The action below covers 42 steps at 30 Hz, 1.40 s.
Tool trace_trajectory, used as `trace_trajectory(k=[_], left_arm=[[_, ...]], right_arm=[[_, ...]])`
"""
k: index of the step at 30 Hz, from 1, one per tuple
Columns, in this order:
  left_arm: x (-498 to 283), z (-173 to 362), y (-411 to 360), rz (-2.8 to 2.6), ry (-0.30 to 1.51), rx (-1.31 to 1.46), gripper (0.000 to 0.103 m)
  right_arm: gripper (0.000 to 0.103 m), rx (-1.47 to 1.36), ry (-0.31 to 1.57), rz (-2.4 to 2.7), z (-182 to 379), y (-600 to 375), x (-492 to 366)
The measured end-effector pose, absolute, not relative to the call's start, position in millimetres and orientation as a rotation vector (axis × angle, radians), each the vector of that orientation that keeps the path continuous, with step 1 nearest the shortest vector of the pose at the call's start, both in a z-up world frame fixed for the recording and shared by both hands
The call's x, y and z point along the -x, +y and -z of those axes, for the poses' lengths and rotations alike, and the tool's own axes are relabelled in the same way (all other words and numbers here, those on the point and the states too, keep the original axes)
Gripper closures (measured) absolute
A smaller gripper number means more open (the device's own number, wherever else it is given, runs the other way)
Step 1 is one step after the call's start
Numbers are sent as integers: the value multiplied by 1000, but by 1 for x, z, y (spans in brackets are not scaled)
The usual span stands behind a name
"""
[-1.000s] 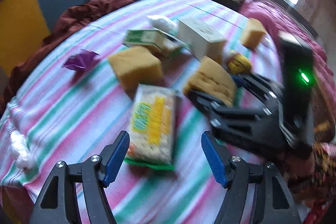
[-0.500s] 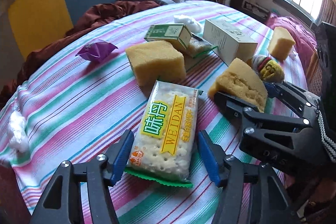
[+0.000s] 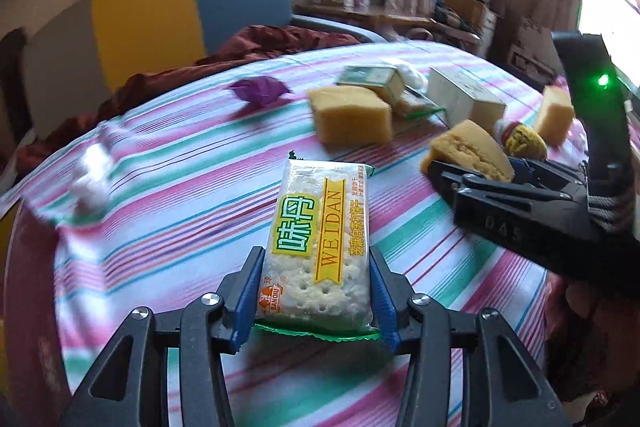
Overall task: Organize objects
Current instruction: 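Carry the cracker packet into the gold tray and open the left tool while the right tool holds the sponge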
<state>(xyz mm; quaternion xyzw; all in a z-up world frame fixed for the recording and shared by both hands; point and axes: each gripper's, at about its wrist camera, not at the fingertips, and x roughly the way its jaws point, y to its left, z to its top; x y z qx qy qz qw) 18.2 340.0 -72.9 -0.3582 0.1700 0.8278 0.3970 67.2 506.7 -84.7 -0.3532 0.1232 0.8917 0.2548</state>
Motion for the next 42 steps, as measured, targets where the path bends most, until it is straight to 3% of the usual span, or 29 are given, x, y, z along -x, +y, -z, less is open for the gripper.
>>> trace_trajectory(k=[24,42], left_arm=[[-68,41,248,-2161,218,797,53],[-15,5,141,-2351,-48,850,53]], right_arm=[[45,952,84,-2401,79,478,-57],[45,934,-123,-2425,75,447,-54]])
